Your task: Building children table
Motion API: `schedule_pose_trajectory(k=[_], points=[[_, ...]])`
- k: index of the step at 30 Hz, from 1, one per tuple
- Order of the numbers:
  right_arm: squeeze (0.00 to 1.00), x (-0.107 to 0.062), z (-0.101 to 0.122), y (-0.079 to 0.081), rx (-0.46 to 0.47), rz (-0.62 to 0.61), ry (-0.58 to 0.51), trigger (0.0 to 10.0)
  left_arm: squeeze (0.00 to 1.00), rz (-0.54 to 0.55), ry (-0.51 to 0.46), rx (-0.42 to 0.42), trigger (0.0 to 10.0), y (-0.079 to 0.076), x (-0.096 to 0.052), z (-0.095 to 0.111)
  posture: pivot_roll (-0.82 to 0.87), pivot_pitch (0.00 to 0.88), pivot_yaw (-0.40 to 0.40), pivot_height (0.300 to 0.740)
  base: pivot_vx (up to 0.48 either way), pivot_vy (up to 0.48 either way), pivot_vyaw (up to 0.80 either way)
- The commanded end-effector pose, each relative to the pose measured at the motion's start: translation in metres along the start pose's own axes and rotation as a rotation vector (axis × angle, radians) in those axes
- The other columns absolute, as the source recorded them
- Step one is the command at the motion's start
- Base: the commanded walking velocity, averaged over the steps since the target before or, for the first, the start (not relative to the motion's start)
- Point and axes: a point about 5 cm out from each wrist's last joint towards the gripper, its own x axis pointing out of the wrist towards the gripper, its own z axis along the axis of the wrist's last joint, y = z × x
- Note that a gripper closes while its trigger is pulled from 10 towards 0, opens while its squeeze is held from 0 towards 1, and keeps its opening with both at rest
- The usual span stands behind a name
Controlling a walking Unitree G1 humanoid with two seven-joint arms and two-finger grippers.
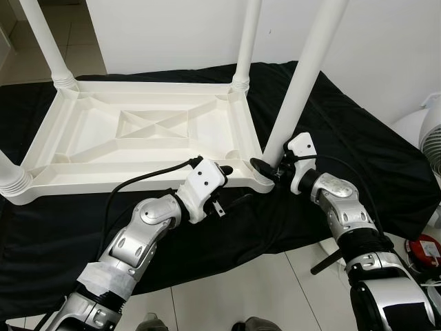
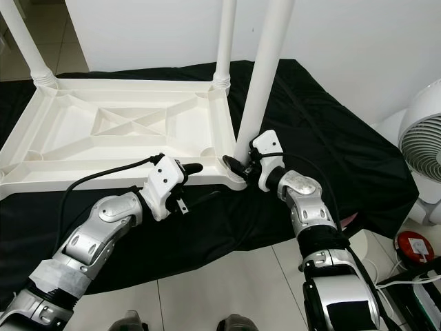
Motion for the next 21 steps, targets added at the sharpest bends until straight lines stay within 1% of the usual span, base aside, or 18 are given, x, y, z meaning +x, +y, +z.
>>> schedule_pose_trajectory(k=[1, 2, 4, 6, 7, 8, 9, 11, 12, 13, 14, 17, 18, 19, 21], points=[[0.00, 0.002, -0.013, 0.012, -0.004, 0.064, 0.053, 9.2, 0.00, -0.033, 0.001, -0.020, 10.0, -0.003, -0.001, 0.000, 0.06, 0.000, -0.044, 0.740, 0.000, 0.000, 0.00], [0.00, 0.001, -0.013, 0.011, 0.000, 0.047, 0.048, 10.0, 0.00, -0.035, -0.003, -0.030, 10.0, -0.004, -0.002, 0.000, 0.06, 0.000, -0.044, 0.740, 0.000, 0.000, 0.00], [0.00, 0.001, -0.013, 0.011, 0.000, 0.047, 0.048, 10.0, 0.00, -0.035, -0.003, -0.030, 10.0, -0.004, -0.002, 0.000, 0.06, 0.000, -0.044, 0.740, 0.000, 0.000, 0.00], [0.00, 0.000, -0.012, 0.003, 0.013, -0.080, 0.056, 10.0, 0.00, -0.019, 0.000, -0.031, 10.0, -0.004, -0.004, 0.000, 0.06, 0.000, -0.050, 0.740, 0.000, 0.000, 0.00], [0.00, -0.001, -0.013, 0.000, 0.025, -0.121, 0.065, 10.0, 0.00, -0.011, 0.003, -0.038, 10.0, -0.004, -0.005, -0.001, 0.06, 0.000, -0.050, 0.740, 0.000, 0.000, 0.00], [0.00, 0.000, -0.013, 0.001, 0.044, -0.162, 0.063, 10.0, 0.00, -0.007, 0.006, -0.043, 10.0, -0.003, -0.006, -0.001, 0.06, 0.000, -0.049, 0.740, 0.000, 0.000, 0.00], [0.00, 0.000, -0.013, 0.001, 0.044, -0.162, 0.063, 10.0, 0.00, -0.007, 0.006, -0.043, 10.0, -0.003, -0.006, -0.001, 0.06, 0.000, -0.049, 0.740, 0.000, 0.000, 0.00], [0.00, 0.002, -0.014, 0.006, 0.077, -0.204, 0.057, 10.0, 0.00, -0.006, 0.009, -0.050, 10.0, -0.004, -0.008, -0.002, 0.06, 0.000, -0.051, 0.740, 0.000, 0.000, 0.00], [0.00, 0.002, -0.014, 0.006, 0.077, -0.204, 0.057, 10.0, 0.00, -0.006, 0.009, -0.050, 10.0, -0.004, -0.008, -0.002, 0.06, 0.000, -0.051, 0.740, 0.000, 0.000, 0.00], [0.00, 0.004, -0.013, 0.011, 0.103, -0.241, 0.052, 10.0, 0.00, -0.007, 0.012, -0.049, 10.0, -0.004, -0.009, -0.003, 0.06, 0.000, -0.050, 0.740, 0.000, 0.000, 0.00], [0.00, 0.004, -0.013, 0.011, 0.103, -0.241, 0.052, 10.0, 0.00, -0.007, 0.012, -0.049, 10.0, -0.004, -0.009, -0.003, 0.06, 0.000, -0.050, 0.740, 0.000, 0.000, 0.00], [0.00, 0.010, -0.007, 0.029, 0.163, -0.361, 0.023, 10.0, 0.00, -0.005, 0.016, -0.048, 10.0, -0.005, -0.011, -0.004, 0.07, 0.000, -0.053, 0.740, 0.000, 0.000, 0.00], [0.00, 0.010, -0.007, 0.029, 0.163, -0.361, 0.023, 10.0, 0.00, -0.005, 0.016, -0.048, 10.0, -0.005, -0.011, -0.004, 0.07, 0.000, -0.053, 0.740, 0.000, 0.000, 0.00], [0.00, 0.011, -0.005, 0.032, 0.169, -0.390, 0.017, 10.0, 0.00, -0.005, 0.017, -0.048, 10.0, -0.005, -0.012, -0.004, 0.07, 0.000, -0.053, 0.740, 0.000, 0.000, 0.00], [0.00, 0.011, -0.005, 0.032, 0.169, -0.390, 0.017, 10.0, 0.00, -0.005, 0.017, -0.048, 10.0, -0.005, -0.012, -0.004, 0.07, 0.000, -0.053, 0.740, 0.000, 0.000, 0.00]])
